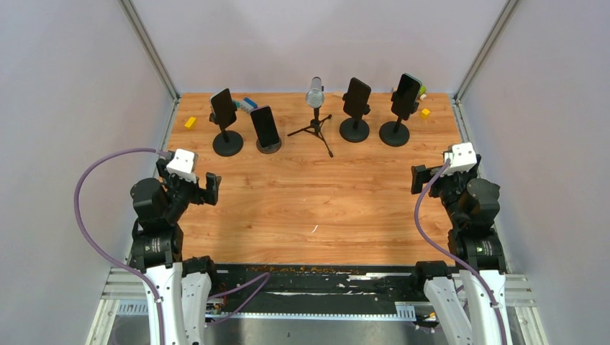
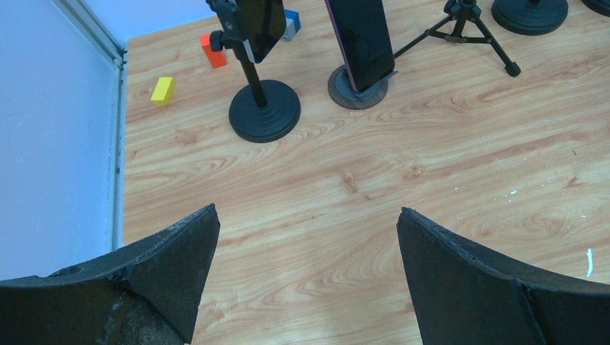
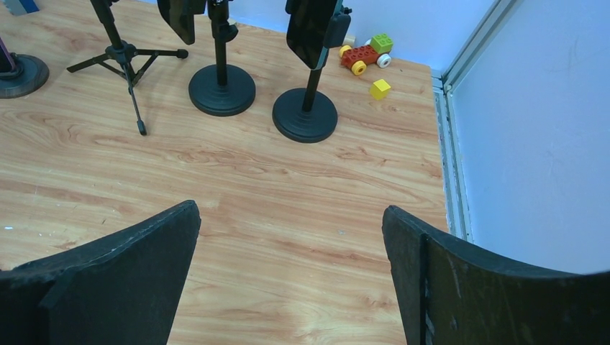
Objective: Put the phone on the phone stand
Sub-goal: Reset both arms
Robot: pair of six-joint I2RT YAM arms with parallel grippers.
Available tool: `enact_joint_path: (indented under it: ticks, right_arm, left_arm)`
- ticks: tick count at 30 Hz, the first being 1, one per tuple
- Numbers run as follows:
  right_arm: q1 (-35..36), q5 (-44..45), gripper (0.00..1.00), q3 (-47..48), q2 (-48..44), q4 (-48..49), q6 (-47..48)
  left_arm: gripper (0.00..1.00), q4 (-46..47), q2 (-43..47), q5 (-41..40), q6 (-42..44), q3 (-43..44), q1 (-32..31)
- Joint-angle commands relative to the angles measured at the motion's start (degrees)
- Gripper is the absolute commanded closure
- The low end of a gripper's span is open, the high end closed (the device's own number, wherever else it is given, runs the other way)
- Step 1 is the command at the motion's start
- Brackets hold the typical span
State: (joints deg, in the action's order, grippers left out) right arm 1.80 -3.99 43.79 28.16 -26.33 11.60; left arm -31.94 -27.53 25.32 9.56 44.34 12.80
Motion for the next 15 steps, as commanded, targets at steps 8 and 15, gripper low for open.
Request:
enact_joint_path:
  ticks: [8, 15]
  right_arm:
    - [0.0, -1.3, 0.0, 0.5, -0.2, 0.4, -0.4]
    - [0.0, -2.0, 0.0, 0.3, -0.4, 0.5, -0.4]
  left_arm:
    - [0.0, 1.9, -0.3, 0.0, 1.6, -0.3, 0.4]
    - [0.0, 1.9, -0.1, 0.0, 2.0, -0.6, 0.4]
